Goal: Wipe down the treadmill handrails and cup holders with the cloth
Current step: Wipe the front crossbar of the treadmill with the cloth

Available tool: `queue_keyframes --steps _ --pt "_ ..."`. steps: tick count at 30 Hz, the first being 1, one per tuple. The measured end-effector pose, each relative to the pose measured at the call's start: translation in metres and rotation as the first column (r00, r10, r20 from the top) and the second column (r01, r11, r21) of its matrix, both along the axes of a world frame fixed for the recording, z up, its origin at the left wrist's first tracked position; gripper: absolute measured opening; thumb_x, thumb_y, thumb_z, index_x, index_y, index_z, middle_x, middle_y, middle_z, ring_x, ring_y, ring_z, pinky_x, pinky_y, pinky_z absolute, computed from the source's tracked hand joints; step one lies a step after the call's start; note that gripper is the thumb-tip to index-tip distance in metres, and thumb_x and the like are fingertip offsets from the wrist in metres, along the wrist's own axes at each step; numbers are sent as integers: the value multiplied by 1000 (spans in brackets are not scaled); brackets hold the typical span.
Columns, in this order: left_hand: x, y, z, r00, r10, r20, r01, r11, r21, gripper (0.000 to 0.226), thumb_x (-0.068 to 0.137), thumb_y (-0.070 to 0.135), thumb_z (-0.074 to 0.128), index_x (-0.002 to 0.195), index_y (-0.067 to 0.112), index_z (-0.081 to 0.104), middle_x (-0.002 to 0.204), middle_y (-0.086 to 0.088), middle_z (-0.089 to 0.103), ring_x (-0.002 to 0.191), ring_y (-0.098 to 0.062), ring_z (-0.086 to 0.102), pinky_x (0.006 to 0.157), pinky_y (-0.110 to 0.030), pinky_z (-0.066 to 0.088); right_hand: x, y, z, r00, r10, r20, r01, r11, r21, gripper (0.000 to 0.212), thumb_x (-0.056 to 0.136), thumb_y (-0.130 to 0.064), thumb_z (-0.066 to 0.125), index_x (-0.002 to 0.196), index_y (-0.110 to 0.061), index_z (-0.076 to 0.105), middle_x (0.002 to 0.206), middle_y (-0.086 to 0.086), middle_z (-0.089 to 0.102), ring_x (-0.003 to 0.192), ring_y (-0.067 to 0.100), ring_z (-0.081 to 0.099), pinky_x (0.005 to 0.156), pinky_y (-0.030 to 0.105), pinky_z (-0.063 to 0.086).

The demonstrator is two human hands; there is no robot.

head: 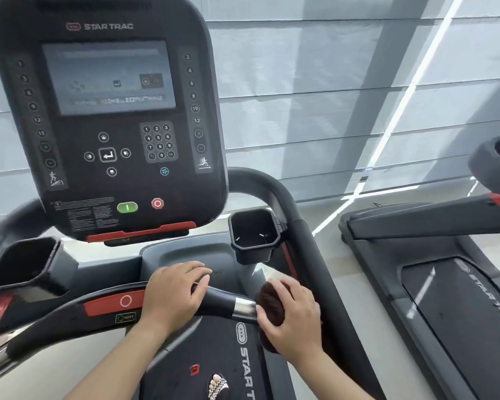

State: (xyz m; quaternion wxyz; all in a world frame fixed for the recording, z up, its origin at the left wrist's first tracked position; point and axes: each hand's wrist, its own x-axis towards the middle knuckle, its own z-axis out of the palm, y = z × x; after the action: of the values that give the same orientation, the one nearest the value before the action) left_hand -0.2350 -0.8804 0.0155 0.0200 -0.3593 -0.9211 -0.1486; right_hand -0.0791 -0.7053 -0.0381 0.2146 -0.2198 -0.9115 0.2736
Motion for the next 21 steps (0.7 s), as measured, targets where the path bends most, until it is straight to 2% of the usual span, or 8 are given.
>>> queue_keyframes --steps 6,10,15,19,21 --pt "0 -1 -3 1000 -3 -9 3 1000 15 40 85 41 32 85 31 71 92 18 70 83 -9 64 74 -33 48 19 15 -12 999 36 -35 -33 995 92 47 72 -54 61 113 -30 56 114 -8 58 99 20 57 84 36 49" --pt "-3 -1 -8 1000 14 -26 -14 1000 -3 38 83 41 33 76 30 68 82 17 69 73 -11 62 67 -32 46 0 -1 0 996 -76 -49 76 997 12 43 73 -53 58 109 -28 62 108 -6 60 94 22 57 80 36 46" --pt "-5 -2 -10 999 15 -50 -15 1000 -8 37 81 41 33 69 28 65 74 12 68 67 -15 60 62 -32 43 -14 -13 5 989 87 -118 -76 992 96 45 74 -49 64 114 -28 59 110 -8 59 99 15 54 89 25 37" --pt "-6 -2 -11 998 22 -57 -24 999 -22 40 81 44 30 70 26 64 74 12 67 67 -15 58 64 -33 42 3 6 -6 1000 -8 -30 11 995 96 47 74 -54 58 114 -28 60 111 -6 59 94 21 57 79 34 49" --pt "-7 -2 -12 998 23 -56 -24 1000 -13 41 80 45 29 70 26 65 73 11 67 68 -15 58 65 -32 43 4 8 -8 997 -79 3 79 994 81 48 74 -53 58 113 -26 62 110 -4 61 91 25 59 74 38 49"
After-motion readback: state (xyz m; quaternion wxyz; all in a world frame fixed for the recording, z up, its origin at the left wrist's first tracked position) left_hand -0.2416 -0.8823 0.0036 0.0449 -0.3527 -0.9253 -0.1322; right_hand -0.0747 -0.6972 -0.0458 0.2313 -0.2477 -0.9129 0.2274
